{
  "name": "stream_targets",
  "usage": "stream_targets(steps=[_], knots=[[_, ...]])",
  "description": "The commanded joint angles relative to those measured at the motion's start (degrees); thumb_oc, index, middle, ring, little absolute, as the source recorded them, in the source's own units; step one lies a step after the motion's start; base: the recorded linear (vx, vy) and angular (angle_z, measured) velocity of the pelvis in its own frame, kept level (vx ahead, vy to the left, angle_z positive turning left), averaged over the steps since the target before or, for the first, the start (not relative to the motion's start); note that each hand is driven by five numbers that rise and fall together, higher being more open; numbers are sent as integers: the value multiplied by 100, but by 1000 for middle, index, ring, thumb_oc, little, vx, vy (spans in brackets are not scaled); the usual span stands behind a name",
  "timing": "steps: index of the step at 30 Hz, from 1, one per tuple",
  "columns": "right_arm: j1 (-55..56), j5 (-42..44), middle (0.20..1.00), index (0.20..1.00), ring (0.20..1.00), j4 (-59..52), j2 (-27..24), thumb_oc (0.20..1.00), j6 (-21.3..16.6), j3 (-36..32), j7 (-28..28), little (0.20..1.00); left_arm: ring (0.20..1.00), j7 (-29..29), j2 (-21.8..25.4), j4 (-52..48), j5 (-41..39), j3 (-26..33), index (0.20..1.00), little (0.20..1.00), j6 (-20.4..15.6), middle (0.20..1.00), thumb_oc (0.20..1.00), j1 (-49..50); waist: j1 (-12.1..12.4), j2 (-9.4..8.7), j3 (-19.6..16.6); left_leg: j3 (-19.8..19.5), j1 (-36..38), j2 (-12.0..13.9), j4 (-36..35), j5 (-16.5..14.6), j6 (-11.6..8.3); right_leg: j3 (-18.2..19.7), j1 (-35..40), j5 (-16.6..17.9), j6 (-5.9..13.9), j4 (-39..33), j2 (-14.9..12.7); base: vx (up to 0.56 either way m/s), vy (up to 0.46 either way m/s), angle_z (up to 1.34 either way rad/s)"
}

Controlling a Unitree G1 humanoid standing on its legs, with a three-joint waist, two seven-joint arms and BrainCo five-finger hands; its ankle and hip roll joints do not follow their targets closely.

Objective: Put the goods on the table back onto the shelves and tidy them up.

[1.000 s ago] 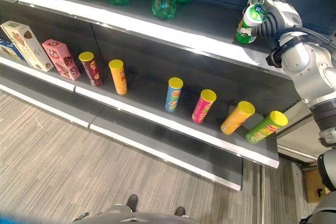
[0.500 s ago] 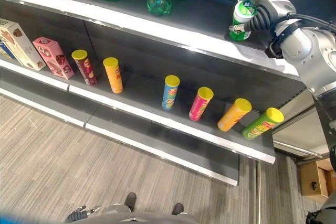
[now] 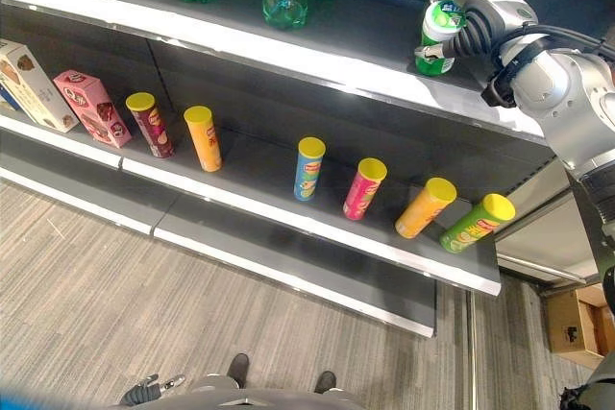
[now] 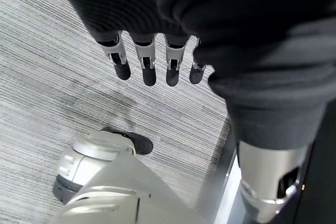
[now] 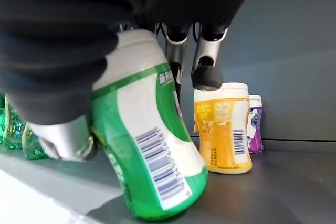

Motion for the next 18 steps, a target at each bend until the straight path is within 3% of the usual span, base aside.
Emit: stream_targets(steps=[1,18], knots=[[-167,164,200,200,200,-115,-253,200,34,141,-25,200,1000,-32,274,114,-180,-179,1000,1000,-87,1000,1000,-141,54,-199,-150,682,189,344,26,-419,-404,157,105,-310,232,101,-209,0,-6,-8],[-7,124,200,200,200,-94,-60,200,28,48,-26,200,1000,-15,299,112,-157,-190,1000,1000,-84,1000,1000,-168,21,-150,-163,735,248,362,26,-439,-394,211,140,-314,232,89,-204,1,-4,-3]])
